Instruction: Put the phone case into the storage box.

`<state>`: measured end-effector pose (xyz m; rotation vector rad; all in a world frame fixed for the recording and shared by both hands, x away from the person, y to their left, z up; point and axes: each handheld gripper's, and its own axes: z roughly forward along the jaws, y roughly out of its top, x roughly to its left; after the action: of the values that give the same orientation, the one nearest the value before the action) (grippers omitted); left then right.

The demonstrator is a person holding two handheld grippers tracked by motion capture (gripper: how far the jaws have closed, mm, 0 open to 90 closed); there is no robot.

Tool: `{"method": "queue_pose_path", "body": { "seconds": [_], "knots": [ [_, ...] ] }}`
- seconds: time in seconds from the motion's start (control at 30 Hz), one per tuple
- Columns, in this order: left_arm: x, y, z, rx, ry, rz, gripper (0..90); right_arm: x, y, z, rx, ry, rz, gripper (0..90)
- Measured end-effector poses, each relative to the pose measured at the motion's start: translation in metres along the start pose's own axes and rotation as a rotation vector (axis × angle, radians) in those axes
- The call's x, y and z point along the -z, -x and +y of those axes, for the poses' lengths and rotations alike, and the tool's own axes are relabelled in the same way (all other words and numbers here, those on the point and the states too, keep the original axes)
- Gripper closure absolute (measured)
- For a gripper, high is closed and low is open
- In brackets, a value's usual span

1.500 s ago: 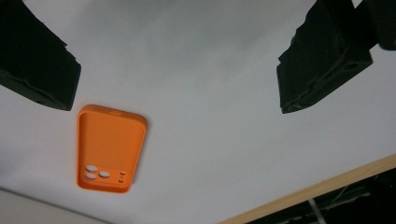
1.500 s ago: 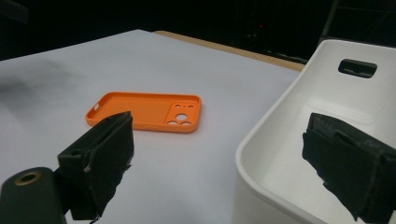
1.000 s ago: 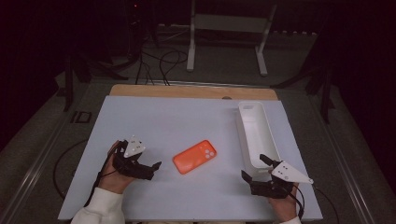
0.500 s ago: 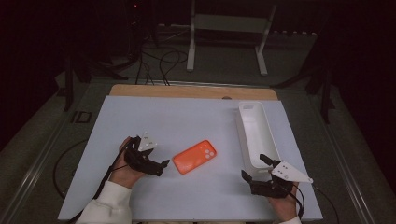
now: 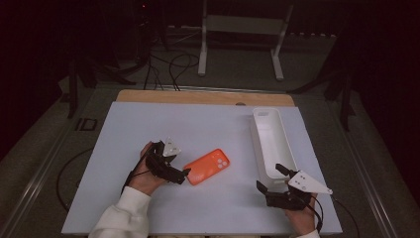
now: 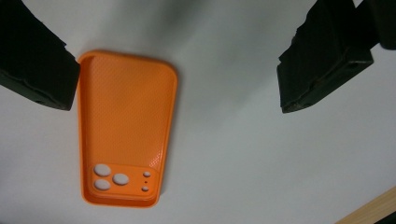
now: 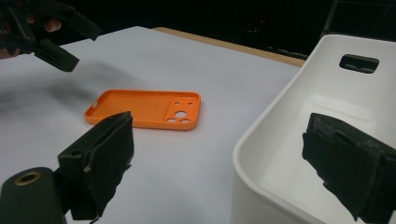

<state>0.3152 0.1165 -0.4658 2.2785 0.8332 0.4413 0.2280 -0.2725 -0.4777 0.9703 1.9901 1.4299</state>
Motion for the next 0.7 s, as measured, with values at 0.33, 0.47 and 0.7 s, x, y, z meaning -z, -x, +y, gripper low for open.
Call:
{"method": "queue_pose_path", "body": {
  "seconds": [0.33, 0.47, 0.7],
  "knots": [
    [-0.015, 0.006, 0.001, -0.013, -0.022, -0.027, 0.0, 0.0, 0.0, 0.0, 0.0, -0.002, -0.001, 9.0],
    [-0.021, 0.008, 0.002, -0.016, -0.029, -0.036, 0.0, 0.0, 0.0, 0.0, 0.0, -0.004, 0.0, 9.0],
    [-0.031, 0.012, 0.004, -0.023, -0.039, -0.054, 0.0, -0.001, 0.0, 0.0, 0.002, -0.005, 0.0, 8.9]
  ]
}}
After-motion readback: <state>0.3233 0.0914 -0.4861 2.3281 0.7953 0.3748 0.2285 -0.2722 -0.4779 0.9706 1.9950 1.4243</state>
